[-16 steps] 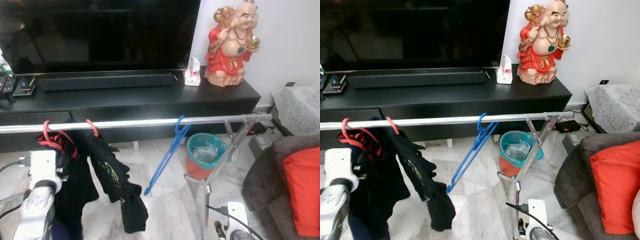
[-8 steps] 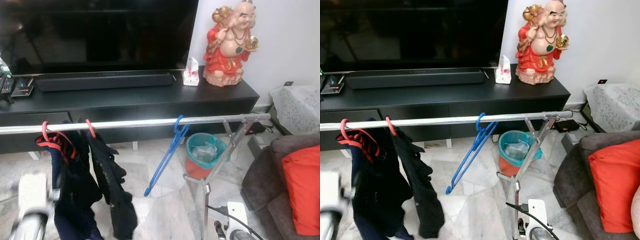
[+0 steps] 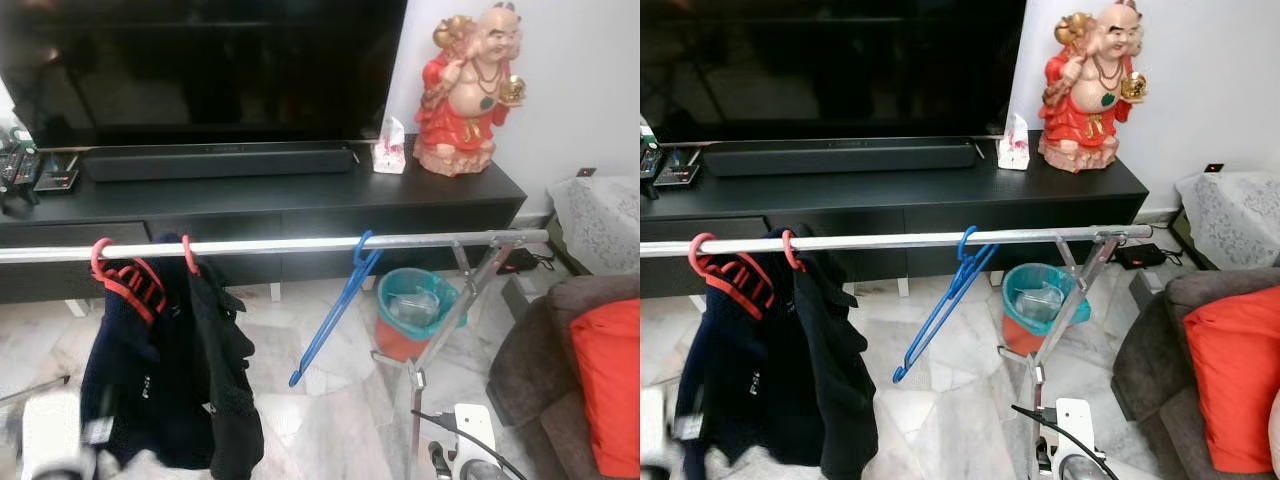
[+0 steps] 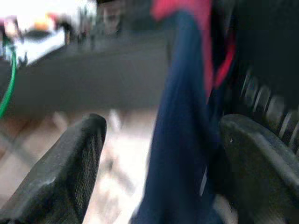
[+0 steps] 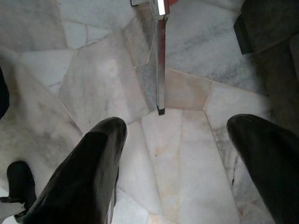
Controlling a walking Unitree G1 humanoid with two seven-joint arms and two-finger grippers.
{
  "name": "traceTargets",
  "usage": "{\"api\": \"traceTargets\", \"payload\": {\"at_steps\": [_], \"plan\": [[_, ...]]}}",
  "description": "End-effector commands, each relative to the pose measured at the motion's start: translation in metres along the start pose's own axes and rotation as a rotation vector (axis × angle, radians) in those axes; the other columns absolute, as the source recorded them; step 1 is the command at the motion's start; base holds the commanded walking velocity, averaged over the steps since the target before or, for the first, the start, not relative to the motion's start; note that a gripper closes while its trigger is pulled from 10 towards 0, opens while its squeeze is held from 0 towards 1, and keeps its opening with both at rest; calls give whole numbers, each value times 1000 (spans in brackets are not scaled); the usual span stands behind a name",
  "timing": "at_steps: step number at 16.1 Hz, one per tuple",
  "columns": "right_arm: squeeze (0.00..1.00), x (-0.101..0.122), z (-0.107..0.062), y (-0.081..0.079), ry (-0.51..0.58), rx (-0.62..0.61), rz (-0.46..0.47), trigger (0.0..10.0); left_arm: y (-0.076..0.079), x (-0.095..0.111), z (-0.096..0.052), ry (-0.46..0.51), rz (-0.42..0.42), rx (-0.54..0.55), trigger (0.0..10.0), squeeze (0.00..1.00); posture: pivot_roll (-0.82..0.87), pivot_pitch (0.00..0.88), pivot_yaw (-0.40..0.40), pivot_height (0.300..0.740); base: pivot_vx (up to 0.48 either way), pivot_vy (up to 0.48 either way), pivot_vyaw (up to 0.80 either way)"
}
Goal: Hang hanger
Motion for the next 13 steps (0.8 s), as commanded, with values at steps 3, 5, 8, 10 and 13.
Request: {"api": "traceTargets", "payload": {"at_steps": [3, 5, 8, 10, 13], "plan": [[0, 1, 0, 4, 0, -11, 0, 10000, 40, 36, 20, 110, -50, -162, 10000, 0, -56, 0, -76, 732, 0, 0, 0], [0, 1, 0, 4, 2, -13, 1, 10000, 63, 37, 21, 58, -84, -281, 10000, 0, -64, 0, -75, 732, 0, 0, 0], [0, 2, 0, 4, 2, -15, 0, 10000, 74, 31, 23, -6, -85, -322, 10000, 0, -59, 0, -80, 732, 0, 0, 0], [0, 3, 0, 5, 4, -17, 2, 10000, 71, 28, 25, -16, -73, -277, 10000, 0, -71, 0, -82, 732, 0, 0, 0], [0, 3, 0, 5, 5, -18, 2, 10000, 68, 31, 26, -7, -66, -259, 10000, 0, -78, 0, -79, 732, 0, 0, 0]]}}
Point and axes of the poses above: a point about 5 cm out from each wrist's last joint towards the gripper, its own z axis pointing out of the wrist towards the gripper, its own x axis along the axis of the wrist's last joint, y = z × x, the point moved 1 cm from there along z, pointing out of the wrist towards the gripper, and after that the axes turned 9 degrees about -z, right-handed, at the moved point
